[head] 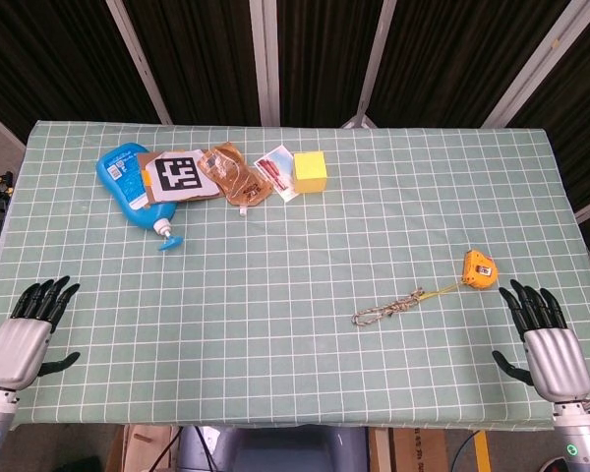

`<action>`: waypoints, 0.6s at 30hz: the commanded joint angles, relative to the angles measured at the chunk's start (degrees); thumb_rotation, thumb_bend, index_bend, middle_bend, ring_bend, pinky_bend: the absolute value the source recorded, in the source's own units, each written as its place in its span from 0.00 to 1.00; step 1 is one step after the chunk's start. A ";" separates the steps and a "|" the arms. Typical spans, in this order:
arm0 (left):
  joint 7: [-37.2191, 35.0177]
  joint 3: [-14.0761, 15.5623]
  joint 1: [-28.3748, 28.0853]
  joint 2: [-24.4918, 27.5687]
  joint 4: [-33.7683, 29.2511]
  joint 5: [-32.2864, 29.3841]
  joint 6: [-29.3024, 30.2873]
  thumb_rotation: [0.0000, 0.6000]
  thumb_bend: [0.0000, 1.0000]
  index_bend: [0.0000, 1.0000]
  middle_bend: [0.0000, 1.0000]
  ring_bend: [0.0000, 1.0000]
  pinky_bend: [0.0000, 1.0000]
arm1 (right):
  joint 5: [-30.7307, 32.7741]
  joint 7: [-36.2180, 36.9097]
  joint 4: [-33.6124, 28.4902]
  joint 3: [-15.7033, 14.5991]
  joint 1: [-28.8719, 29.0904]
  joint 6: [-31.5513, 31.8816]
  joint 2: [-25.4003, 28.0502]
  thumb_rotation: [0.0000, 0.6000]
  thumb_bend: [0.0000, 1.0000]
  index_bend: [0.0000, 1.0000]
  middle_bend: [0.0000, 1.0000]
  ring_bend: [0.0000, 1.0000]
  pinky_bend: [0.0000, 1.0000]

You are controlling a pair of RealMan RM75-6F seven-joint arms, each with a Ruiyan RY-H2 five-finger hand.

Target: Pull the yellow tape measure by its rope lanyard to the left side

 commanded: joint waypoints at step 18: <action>5.46 -5.30 -12.30 0.42 -8.20 -0.03 -13.71 1.00 0.09 0.22 0.00 0.00 0.00 | 0.82 0.93 -1.29 -0.15 0.32 -1.51 0.44 1.00 0.24 0.00 0.00 0.00 0.00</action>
